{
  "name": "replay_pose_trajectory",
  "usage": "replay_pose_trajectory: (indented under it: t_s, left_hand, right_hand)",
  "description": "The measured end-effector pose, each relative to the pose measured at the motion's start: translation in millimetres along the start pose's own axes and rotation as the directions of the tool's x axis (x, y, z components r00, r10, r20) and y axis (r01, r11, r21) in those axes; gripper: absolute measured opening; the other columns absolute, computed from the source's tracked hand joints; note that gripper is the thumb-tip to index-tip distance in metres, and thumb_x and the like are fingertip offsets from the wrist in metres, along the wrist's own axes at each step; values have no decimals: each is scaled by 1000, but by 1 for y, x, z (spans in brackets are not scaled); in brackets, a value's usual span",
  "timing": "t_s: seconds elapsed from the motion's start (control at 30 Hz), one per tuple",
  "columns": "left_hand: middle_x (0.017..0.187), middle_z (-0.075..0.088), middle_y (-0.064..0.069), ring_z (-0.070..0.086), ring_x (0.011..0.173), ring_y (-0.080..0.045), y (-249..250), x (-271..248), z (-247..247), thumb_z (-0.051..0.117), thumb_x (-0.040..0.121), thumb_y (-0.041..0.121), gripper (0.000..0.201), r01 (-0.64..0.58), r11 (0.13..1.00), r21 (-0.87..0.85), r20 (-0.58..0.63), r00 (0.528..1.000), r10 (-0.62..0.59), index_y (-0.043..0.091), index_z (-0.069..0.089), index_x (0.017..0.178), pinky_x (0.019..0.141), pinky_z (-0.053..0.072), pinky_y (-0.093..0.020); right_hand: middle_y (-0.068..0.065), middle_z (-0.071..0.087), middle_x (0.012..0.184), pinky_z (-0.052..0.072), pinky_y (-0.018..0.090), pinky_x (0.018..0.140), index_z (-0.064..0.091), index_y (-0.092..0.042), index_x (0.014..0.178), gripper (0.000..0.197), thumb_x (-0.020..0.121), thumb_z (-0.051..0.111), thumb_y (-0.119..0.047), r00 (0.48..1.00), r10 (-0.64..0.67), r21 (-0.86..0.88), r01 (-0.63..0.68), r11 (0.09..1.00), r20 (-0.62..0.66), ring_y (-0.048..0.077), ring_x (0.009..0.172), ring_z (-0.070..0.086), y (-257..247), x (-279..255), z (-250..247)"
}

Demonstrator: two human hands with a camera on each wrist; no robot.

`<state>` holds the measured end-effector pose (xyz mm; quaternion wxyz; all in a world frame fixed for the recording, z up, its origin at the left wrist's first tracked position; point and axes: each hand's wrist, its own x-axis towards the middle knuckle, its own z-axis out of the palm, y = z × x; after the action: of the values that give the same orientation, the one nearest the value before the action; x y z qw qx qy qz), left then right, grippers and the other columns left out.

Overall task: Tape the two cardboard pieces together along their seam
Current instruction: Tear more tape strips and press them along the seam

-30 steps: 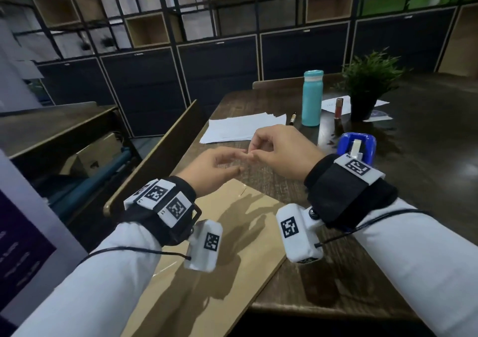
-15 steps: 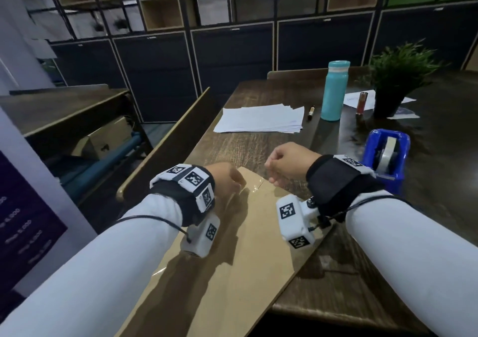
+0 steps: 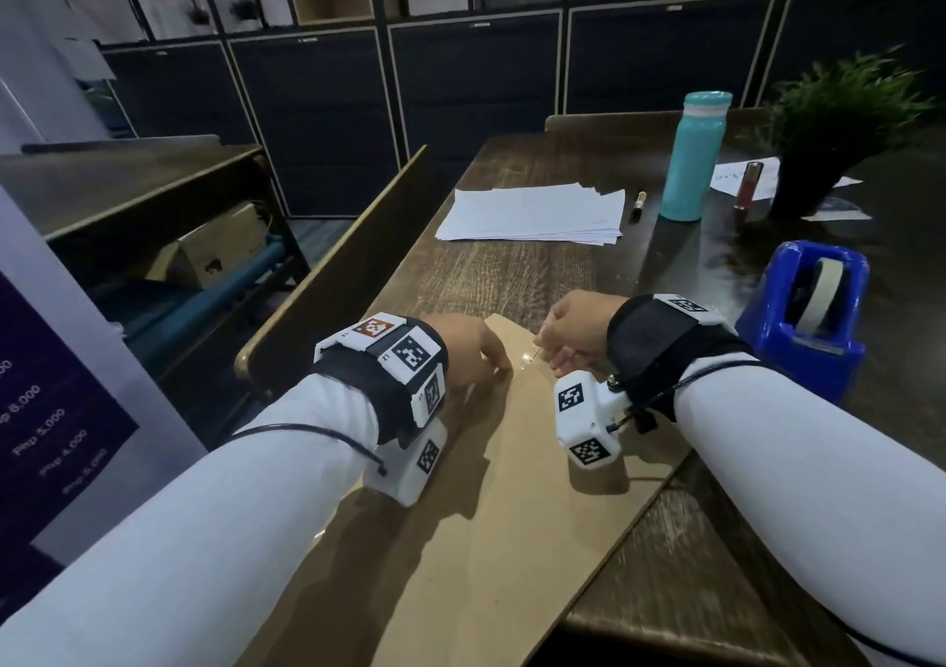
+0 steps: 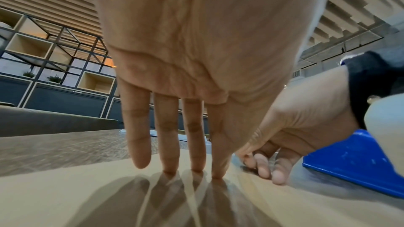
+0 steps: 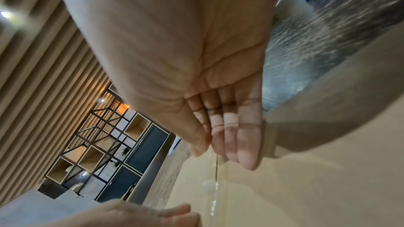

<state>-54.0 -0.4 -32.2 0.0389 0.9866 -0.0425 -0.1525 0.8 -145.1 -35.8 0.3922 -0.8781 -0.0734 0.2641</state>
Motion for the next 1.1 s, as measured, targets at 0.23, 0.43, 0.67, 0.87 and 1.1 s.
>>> replay_pose_trajectory:
  t_s: [0.23,0.43,0.67,0.87,1.1]
  left_hand:
    - [128,60,9,56,113,-18,-4,3,0,51,91,16,36,-3,1000,-9,-5,1000,3,37,67,116,97,47,-34]
    - [127,61,11,56,111,-17,-5,5,-1,51,92,16,37,4,1000,2,-16,1000,-4,39,68,114,95,48,-32]
    - [126,60,10,57,111,-17,-5,4,-2,49,92,15,39,-2,1000,26,-8,1000,3,41,67,115,94,49,-32]
    - [126,60,8,56,111,-17,-1,-1,-4,46,92,14,41,-2,999,42,-10,1000,3,39,65,118,90,48,-28]
    - [130,59,9,57,112,-17,0,-1,-4,46,91,14,43,5,998,61,3,1000,-5,41,64,119,94,49,-33]
  right_hand:
    - [9,52,63,49,32,67,52,-2,74,21,95,53,-4,1000,1,-16,0,1000,21,14,49,44,1,13,1]
    - [8,52,64,46,28,63,53,-3,73,23,95,53,-6,1000,-4,-81,6,997,18,15,53,45,1,17,-1]
    - [8,52,64,46,26,61,54,-3,76,21,96,52,-8,1000,5,-120,-2,993,28,16,57,48,0,17,-3]
    - [9,52,64,51,31,69,49,-4,75,24,98,47,-6,1000,-2,-36,3,999,10,17,56,51,5,22,-2]
    - [9,54,68,50,33,80,55,-2,79,19,97,50,-8,998,-16,-80,20,997,53,15,61,51,4,21,-6]
